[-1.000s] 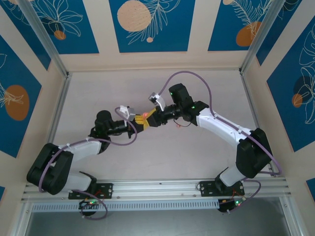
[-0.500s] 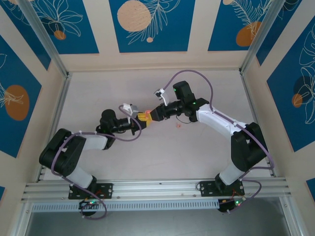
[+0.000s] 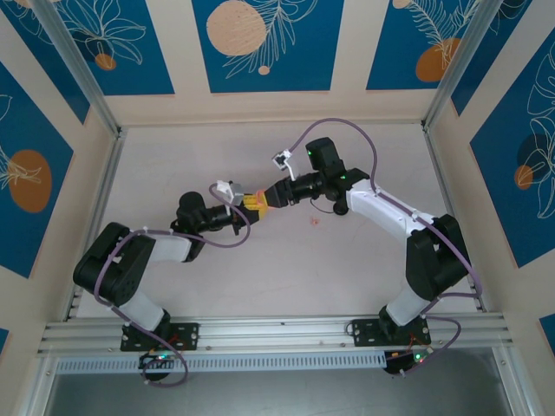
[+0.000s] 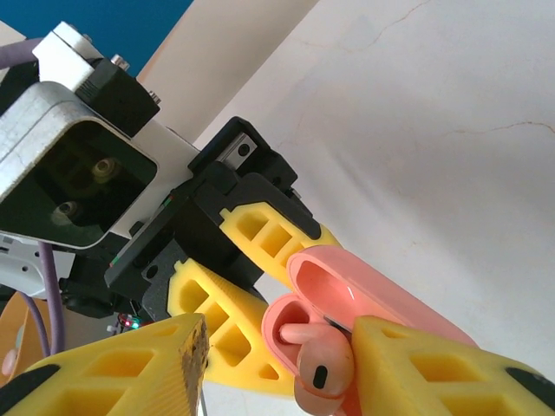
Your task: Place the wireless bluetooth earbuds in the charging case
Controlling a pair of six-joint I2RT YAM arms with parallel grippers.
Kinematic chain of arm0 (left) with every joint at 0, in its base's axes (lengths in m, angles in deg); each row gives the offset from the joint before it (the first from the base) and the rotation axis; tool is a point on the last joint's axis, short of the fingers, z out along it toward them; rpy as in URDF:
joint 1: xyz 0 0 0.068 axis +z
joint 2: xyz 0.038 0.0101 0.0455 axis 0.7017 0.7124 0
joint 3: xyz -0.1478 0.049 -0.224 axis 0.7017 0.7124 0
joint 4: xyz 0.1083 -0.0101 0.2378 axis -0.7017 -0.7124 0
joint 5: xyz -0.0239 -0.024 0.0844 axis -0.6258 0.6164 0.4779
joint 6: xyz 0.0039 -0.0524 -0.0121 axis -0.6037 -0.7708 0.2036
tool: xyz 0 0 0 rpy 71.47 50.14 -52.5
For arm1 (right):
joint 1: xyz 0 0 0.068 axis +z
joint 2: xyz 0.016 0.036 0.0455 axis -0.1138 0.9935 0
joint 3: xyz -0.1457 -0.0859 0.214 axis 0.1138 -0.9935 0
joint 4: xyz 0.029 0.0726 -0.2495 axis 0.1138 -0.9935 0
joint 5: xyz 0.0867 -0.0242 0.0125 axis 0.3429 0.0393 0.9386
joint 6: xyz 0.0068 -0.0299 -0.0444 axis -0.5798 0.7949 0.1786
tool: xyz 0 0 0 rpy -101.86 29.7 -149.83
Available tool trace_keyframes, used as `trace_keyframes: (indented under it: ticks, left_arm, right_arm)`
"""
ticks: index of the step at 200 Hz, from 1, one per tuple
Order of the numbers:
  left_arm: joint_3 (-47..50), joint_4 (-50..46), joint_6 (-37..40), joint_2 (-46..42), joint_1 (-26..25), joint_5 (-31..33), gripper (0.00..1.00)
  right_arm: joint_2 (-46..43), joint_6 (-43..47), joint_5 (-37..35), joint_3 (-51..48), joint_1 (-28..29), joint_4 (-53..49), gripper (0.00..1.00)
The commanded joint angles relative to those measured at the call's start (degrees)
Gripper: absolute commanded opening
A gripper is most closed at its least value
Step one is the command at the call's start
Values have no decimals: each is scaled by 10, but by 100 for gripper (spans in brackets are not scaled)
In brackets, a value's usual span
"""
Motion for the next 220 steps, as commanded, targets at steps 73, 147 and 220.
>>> trace_keyframes:
  ticks: [73, 147, 220]
  left_arm:
    - [3, 47, 79, -42, -14, -3, 16]
    - [4, 18, 115, -61, -17, 12, 16]
    - [7, 14, 118, -65, -19, 18, 16]
  right_arm:
    - [4, -44, -22, 26, 0, -13, 48]
    - [8, -30, -51, 39, 24, -27, 46]
    - [4, -37, -76, 44, 33, -31, 42]
